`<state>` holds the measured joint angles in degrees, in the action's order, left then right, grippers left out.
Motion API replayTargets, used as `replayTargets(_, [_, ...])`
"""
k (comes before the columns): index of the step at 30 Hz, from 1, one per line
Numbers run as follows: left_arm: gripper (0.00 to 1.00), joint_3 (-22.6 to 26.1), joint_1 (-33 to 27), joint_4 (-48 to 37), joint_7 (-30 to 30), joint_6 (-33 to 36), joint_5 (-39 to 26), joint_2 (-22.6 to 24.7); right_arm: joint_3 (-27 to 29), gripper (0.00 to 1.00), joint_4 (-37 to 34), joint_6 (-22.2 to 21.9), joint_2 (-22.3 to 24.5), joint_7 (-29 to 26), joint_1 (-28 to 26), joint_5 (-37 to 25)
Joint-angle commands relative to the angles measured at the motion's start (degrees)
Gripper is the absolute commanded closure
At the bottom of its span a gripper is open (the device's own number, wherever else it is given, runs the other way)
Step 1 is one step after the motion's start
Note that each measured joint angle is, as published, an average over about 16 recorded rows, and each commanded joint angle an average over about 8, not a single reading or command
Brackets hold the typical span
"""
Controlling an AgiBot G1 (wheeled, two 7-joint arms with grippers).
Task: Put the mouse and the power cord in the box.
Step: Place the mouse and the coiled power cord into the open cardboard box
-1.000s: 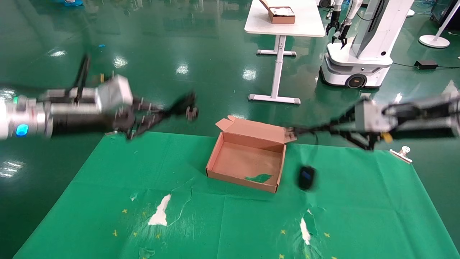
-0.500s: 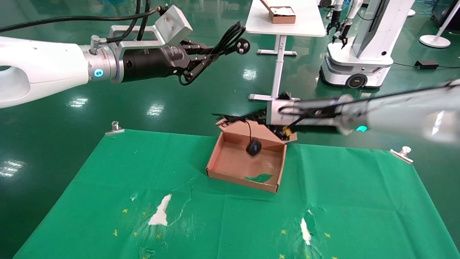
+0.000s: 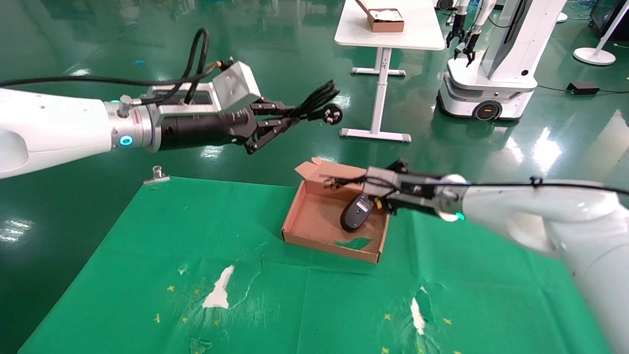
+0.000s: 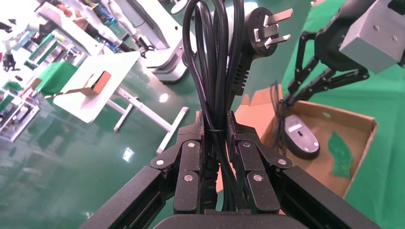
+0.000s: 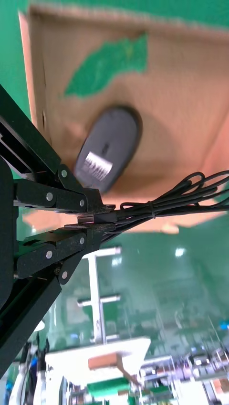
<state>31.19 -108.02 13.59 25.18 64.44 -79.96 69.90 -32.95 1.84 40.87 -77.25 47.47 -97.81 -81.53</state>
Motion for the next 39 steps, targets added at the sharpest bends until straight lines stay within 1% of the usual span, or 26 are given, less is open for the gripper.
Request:
replayTargets(1, [1.00, 0.17, 0.80, 1.24, 0.55, 0.37, -0.20, -0.36, -0.01, 0.75, 0.46, -0.28, -0.19, -0.20, 1.18, 0.04])
replayTargets(5, [1.00, 0.35, 2.00, 3.36, 0.29, 0.05, -0.47, -0.84, 0.01, 0.25, 1.38, -0.51, -0.15, -0.55, 1.93, 0.34])
replayTargets(6, [1.00, 0.40, 2.26, 3.87, 0.13, -0.06, -0.55, -0.94, -0.02, 0.14, 1.52, -0.58, -0.13, -0.62, 2.01, 0.37])
replayTargets(7, [1.00, 0.47, 2.52, 4.38, -0.04, -0.18, -0.64, -1.03, -0.06, 0.05, 1.63, -0.63, -0.11, -0.69, 2.07, 0.40])
replayTargets(8, [1.00, 0.53, 2.75, 4.86, -0.23, -0.29, -0.74, -1.10, -0.08, 0.00, 1.70, -0.67, -0.10, -0.77, 2.11, 0.44])
replayTargets(16, [1.00, 1.56, 5.12, 9.09, -1.33, -2.41, -2.35, -0.84, 0.41, 0.00, 1.37, -0.69, 0.40, -1.73, 2.47, 1.65])
replayTargets(19, [1.00, 2.17, 6.42, 10.24, -0.98, -4.74, -3.43, 0.40, 0.64, 0.00, 1.07, -0.46, 0.96, -1.62, 2.33, 2.07])
replayTargets(22, [1.00, 2.68, 7.76, 9.83, -0.25, -8.09, -4.34, 2.96, 0.59, 0.00, 1.10, 0.13, 2.28, -0.73, 1.28, 1.99])
replayTargets(26, [1.00, 3.76, 9.74, 7.86, 1.05, -12.12, -4.34, 6.88, 0.08, 0.00, 1.85, 2.18, 5.69, 1.54, -2.11, 1.17])
replayTargets(29, [1.00, 5.89, 11.92, 8.19, 1.77, -14.05, -2.98, 8.64, -0.49, 0.00, 2.74, 4.64, 9.06, 3.59, -5.72, 0.23])
replayTargets(34, [1.00, 11.17, 15.41, 12.46, 1.12, -16.68, 0.91, 8.91, -1.37, 0.00, 3.69, 8.60, 13.93, 6.29, -11.55, -1.23])
replayTargets(39, [1.00, 16.52, 17.39, 15.10, -2.25, -19.32, 4.48, 8.74, -1.91, 0.00, 3.31, 11.71, 16.37, 7.63, -15.24, -2.09])
